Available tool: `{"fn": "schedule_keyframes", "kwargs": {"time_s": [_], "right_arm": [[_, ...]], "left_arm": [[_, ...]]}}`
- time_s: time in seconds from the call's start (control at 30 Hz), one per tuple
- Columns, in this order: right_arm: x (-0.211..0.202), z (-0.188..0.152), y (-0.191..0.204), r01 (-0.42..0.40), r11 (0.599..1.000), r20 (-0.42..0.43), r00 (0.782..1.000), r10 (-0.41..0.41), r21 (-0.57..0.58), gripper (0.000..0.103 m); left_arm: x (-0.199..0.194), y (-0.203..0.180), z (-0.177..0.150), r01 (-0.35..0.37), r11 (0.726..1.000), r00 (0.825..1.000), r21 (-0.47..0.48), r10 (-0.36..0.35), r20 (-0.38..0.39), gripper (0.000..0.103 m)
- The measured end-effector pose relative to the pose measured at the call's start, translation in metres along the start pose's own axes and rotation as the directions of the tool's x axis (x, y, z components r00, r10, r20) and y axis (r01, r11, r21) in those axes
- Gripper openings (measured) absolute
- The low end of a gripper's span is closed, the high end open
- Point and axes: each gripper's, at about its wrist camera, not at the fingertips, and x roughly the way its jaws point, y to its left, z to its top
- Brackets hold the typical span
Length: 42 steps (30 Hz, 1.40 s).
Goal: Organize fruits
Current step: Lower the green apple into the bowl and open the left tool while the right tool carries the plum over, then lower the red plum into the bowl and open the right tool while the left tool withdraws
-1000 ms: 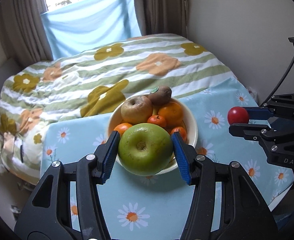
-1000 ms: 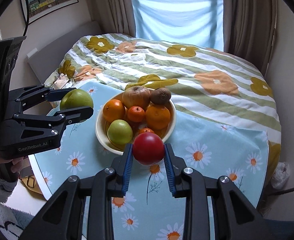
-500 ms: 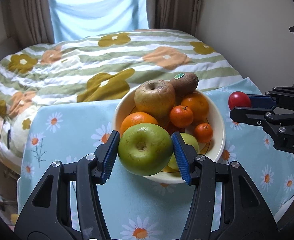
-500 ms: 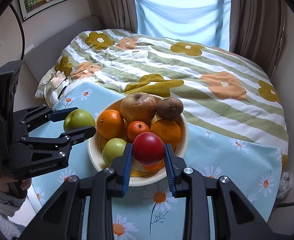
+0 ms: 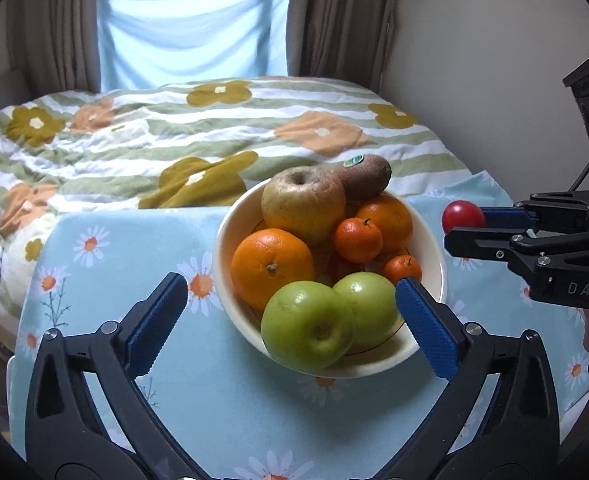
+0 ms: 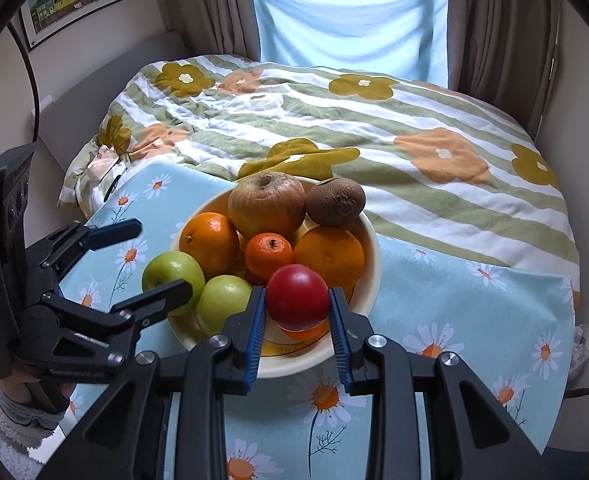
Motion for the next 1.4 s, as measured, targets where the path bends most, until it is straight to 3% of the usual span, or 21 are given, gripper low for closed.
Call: {"fn": "schedule_keyframes", "kwargs": {"time_s": [0.4,0.8,1.27,1.3,1.37,1.4], "right_arm": [[-0.008,0.003,0.004,-0.02,0.999,0.006,1.0,0.02,0.034,0.028],[0.022,0.008,0.012,-0.062,0.995,-0.045,0.997,0.065,0.082,0.028],[0.041,0.002,0.015,-0.021,0.997,-0.07,0.997,0.027,0.078,0.029],[0.042,0.002,0.015,-0.015,0.997,-0.073,0.997,0.02,0.078,0.034],[0.038,0.002,0.017,-0.001,0.997,-0.055,0.998,0.005,0.077,0.063],[0.035,0.001,0.018,0.0,0.997,-0.041,0.999,0.003,0.08,0.088]], "left_arm": [[-0.04,0.022,0.007,-0.103,0.995,0.994,-0.005,0.103,-0.036,0.103],[-0.063,0.049,-0.023,-0.194,0.981,0.976,0.001,0.193,-0.1,0.103],[-0.057,0.059,-0.035,-0.144,0.989,0.983,-0.028,0.139,-0.12,0.103],[-0.057,0.06,-0.035,-0.139,0.99,0.984,-0.027,0.134,-0.119,0.103],[-0.057,0.061,-0.034,-0.131,0.991,0.985,-0.018,0.128,-0.113,0.103],[-0.058,0.06,-0.033,-0.128,0.992,0.986,-0.012,0.126,-0.108,0.103]]}}
